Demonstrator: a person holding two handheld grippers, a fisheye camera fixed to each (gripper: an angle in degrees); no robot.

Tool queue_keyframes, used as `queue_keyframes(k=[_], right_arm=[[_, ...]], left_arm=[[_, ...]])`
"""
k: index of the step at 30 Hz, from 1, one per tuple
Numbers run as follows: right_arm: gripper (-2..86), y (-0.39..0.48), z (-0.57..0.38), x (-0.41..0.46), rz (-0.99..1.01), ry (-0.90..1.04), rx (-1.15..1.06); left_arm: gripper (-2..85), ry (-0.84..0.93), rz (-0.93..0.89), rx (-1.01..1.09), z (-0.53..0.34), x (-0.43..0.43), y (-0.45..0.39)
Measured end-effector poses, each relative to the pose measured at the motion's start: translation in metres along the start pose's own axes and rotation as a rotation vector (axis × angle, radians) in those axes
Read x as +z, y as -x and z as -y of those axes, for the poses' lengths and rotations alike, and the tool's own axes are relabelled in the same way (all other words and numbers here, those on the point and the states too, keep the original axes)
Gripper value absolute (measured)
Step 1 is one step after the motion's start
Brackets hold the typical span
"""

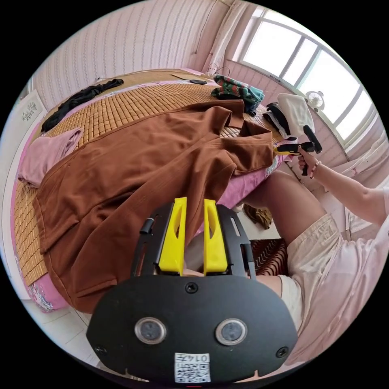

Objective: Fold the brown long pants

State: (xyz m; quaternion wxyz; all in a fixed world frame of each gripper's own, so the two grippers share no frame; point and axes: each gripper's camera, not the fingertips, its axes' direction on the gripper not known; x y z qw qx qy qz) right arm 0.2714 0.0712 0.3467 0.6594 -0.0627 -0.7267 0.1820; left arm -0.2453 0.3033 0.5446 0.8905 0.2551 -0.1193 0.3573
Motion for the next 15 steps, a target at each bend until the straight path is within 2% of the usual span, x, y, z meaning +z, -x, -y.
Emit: queue_keyframes(k=[4, 6, 8, 10, 11, 14, 15], right_arm=[[2.6, 0.002, -0.001, -0.016, 0.006, -0.072, -0.103], [2.1, -0.002, -0.022, -0.067, 0.033, -0.281, -0.152], [2.4, -0.015, -0.047, -0.1, 0.057, -0.408, -0.167], [3.4, -0.038, -0.062, -0.103, 0.084, -0.383, -0.132], [4.7, -0.057, -0.065, -0.092, 0.053, -0.3, -0.075], [6.6, -0.084, -0.069, -0.061, -0.104, -0.162, 0.004], [6.9, -0.085, -0.068, -0.059, -0.156, -0.179, 0.012]], left_arm=[[7.5, 0.102, -0.027, -0.104, 0.036, 0.05, 0.006], [7.9, 0.14, -0.023, -0.119, 0.049, 0.06, 0.006], [8.1, 0.155, -0.022, -0.105, 0.059, 0.066, 0.004], [8.4, 0.188, -0.035, -0.062, 0.069, 0.075, -0.001], [8.4, 0.193, -0.035, -0.055, 0.071, 0.077, -0.002], [8.3, 0.209, -0.053, -0.034, 0.084, 0.079, -0.004], [8.2, 0.204, -0.066, -0.033, 0.091, 0.076, -0.003]])
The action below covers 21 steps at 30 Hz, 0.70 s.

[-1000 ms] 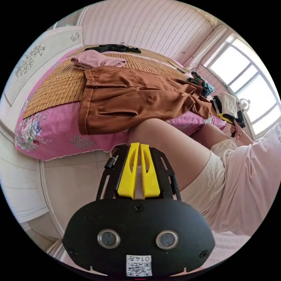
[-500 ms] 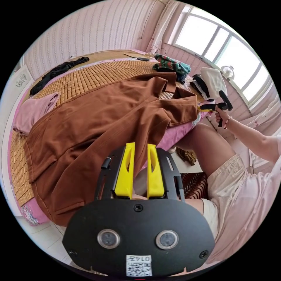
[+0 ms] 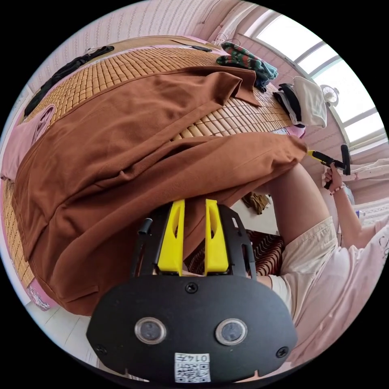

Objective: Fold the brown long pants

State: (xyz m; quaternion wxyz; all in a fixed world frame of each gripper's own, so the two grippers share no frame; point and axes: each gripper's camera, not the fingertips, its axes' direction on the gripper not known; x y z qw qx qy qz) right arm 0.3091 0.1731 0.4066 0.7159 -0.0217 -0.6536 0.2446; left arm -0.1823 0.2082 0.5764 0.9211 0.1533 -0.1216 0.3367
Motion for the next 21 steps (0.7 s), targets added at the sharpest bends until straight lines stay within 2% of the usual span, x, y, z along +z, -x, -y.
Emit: queue_keyframes(k=[4, 7, 10, 14, 15, 17, 20, 21], right_arm=[[6.6, 0.012, 0.027, -0.007, -0.039, -0.15, -0.004], [5.8, 0.038, 0.073, 0.004, 0.115, -0.256, -0.134], [7.5, 0.057, 0.131, 0.051, 0.184, -0.214, -0.193], [10.0, 0.067, 0.182, 0.128, 0.277, -0.06, -0.183], [7.5, 0.067, 0.182, 0.145, 0.274, -0.025, -0.176], [2.2, 0.063, 0.173, 0.155, 0.286, -0.088, -0.189], [0.3, 0.051, 0.186, 0.161, 0.382, -0.059, -0.238], [0.2, 0.042, 0.191, 0.158, 0.384, -0.116, -0.243]], left_arm=[[7.9, -0.035, -0.009, 0.037, 0.033, -0.024, -0.001], [7.7, -0.086, 0.016, 0.102, 0.074, -0.038, -0.009], [7.7, -0.14, 0.037, 0.19, 0.131, -0.043, -0.024], [7.9, -0.149, 0.076, 0.316, 0.214, -0.028, -0.048], [7.9, -0.143, 0.082, 0.354, 0.243, -0.02, -0.058], [8.0, -0.127, 0.089, 0.402, 0.285, -0.005, -0.071], [7.9, -0.114, 0.113, 0.451, 0.342, 0.022, -0.089], [7.7, -0.112, 0.106, 0.453, 0.359, 0.033, -0.093]])
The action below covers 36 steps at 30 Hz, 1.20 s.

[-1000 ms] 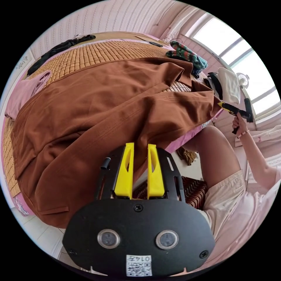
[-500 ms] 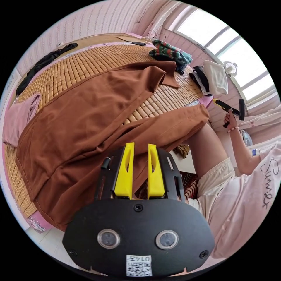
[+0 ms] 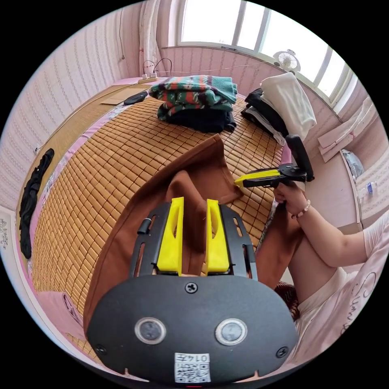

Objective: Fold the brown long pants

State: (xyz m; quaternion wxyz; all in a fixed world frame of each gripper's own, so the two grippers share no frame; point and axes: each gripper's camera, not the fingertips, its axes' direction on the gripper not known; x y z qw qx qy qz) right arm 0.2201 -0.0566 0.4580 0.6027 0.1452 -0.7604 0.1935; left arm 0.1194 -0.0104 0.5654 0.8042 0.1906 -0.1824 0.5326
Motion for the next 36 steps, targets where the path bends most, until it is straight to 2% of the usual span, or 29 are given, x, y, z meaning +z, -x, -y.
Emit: queue_keyframes(k=[2, 3, 5, 7, 8, 11, 14, 17, 20, 22, 26, 28, 31, 34, 35, 36], right_arm=[[0.2, -0.02, 0.001, -0.017, -0.007, -0.111, 0.029], [0.5, -0.036, -0.003, -0.032, 0.021, -0.209, 0.075], [1.4, -0.058, -0.01, -0.044, 0.093, -0.281, 0.121], [5.5, -0.071, -0.008, -0.035, 0.183, -0.21, 0.125], [11.5, -0.072, -0.004, -0.021, 0.216, -0.146, 0.129], [13.4, -0.06, 0.011, 0.016, 0.253, 0.009, 0.059], [11.3, -0.043, 0.02, 0.025, 0.145, 0.048, -0.01], [2.8, -0.041, 0.02, 0.027, 0.027, 0.076, -0.018], [1.2, -0.058, 0.018, 0.023, 0.102, 0.085, 0.01], [0.9, -0.069, 0.015, 0.007, 0.089, 0.004, 0.024], [1.7, -0.106, -0.018, -0.069, 0.013, -0.504, 0.252], [3.4, -0.112, -0.033, -0.079, -0.055, -0.604, 0.309], [6.0, -0.124, -0.029, -0.071, 0.035, -0.518, 0.323], [6.1, -0.121, -0.009, -0.05, 0.048, -0.302, 0.269], [5.7, -0.119, -0.002, -0.043, 0.034, -0.227, 0.266], [4.2, -0.116, 0.004, -0.035, 0.032, -0.157, 0.239]], left_arm=[[7.5, 0.0, -0.038, -0.025, 0.018, 0.017, 0.005], [7.3, -0.002, -0.07, -0.045, 0.026, 0.028, 0.008], [7.0, 0.015, -0.091, -0.061, 0.033, 0.043, 0.012], [6.3, 0.036, -0.071, -0.075, 0.038, 0.06, 0.017], [6.2, 0.036, -0.069, -0.084, 0.039, 0.064, 0.019], [5.1, 0.045, -0.086, -0.152, 0.038, 0.086, 0.027], [3.8, 0.008, -0.029, -0.178, 0.033, 0.106, 0.025], [3.3, -0.027, -0.008, -0.194, 0.034, 0.111, 0.023], [4.7, -0.033, -0.042, -0.212, 0.037, 0.112, 0.027], [4.8, -0.072, -0.07, -0.224, 0.044, 0.1, 0.028], [1.2, -0.261, -0.12, -0.183, 0.043, 0.059, 0.022], [1.4, -0.26, -0.106, -0.189, 0.036, 0.053, 0.024], [4.2, -0.099, -0.08, -0.19, 0.023, 0.079, 0.024], [5.5, 0.045, -0.008, -0.191, 0.01, 0.113, 0.02], [5.5, 0.067, 0.007, -0.2, 0.007, 0.12, 0.02], [5.1, 0.014, -0.003, -0.231, 0.001, 0.124, 0.022]])
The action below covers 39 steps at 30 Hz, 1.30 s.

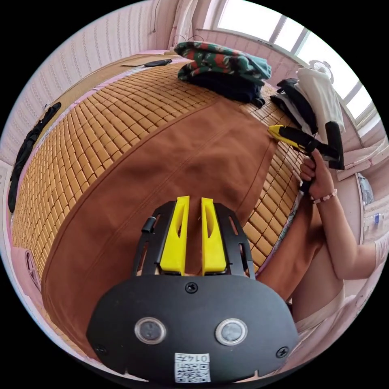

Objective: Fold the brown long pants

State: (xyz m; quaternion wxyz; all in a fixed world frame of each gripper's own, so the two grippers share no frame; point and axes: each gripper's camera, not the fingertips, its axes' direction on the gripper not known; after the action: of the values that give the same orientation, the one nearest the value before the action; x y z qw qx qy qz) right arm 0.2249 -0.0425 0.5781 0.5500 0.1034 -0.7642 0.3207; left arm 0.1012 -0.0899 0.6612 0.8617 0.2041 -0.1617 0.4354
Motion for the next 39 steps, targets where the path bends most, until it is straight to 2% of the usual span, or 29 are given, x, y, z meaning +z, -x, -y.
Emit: queue_keyframes(k=[2, 6, 11, 13, 16, 19, 22, 26, 28, 31, 34, 36, 39], right_arm=[[2.5, 0.005, 0.004, 0.005, -0.06, 0.041, -0.01], [3.7, 0.011, 0.005, -0.002, -0.152, -0.042, -0.003], [8.3, 0.008, 0.01, -0.001, -0.118, -0.027, -0.007], [8.4, 0.003, 0.01, -0.003, -0.081, -0.023, 0.009], [8.2, -0.004, 0.008, -0.014, -0.02, -0.037, 0.008], [8.8, 0.002, 0.011, -0.044, -0.091, -0.009, -0.017], [12.5, 0.007, 0.001, -0.088, -0.138, 0.051, -0.059], [17.9, -0.009, -0.049, -0.14, -0.275, 0.193, -0.021], [17.9, -0.026, -0.077, -0.151, -0.304, 0.271, 0.076], [12.0, -0.043, -0.111, -0.145, -0.147, 0.364, 0.18], [6.2, -0.03, -0.109, -0.149, -0.067, 0.284, 0.182], [3.9, -0.004, -0.084, -0.161, 0.008, 0.187, 0.097], [3.0, 0.038, -0.04, -0.16, 0.102, 0.13, -0.047]], left_arm=[[4.4, -0.037, -0.013, -0.037, -0.001, 0.003, 0.004], [1.1, -0.056, 0.063, -0.045, 0.012, 0.01, 0.008], [-0.5, -0.036, 0.047, -0.073, 0.032, 0.021, 0.018], [-0.1, -0.013, 0.014, -0.122, 0.03, 0.019, 0.021], [2.7, -0.004, -0.101, -0.062, 0.011, 0.004, 0.003], [4.8, 0.011, -0.247, 0.037, -0.033, -0.015, -0.03], [9.8, 0.037, -0.29, 0.127, -0.087, -0.033, -0.065], [13.3, 0.108, -0.159, 0.27, -0.144, -0.035, -0.108], [12.6, 0.107, 0.04, 0.283, -0.167, -0.026, -0.124], [10.0, 0.14, 0.134, 0.276, -0.173, -0.007, -0.131], [3.0, 0.19, 0.21, 0.333, -0.174, -0.001, -0.133], [0.6, 0.193, 0.151, 0.313, -0.177, -0.008, -0.128], [-0.4, 0.076, 0.089, 0.219, -0.188, -0.033, -0.109]])
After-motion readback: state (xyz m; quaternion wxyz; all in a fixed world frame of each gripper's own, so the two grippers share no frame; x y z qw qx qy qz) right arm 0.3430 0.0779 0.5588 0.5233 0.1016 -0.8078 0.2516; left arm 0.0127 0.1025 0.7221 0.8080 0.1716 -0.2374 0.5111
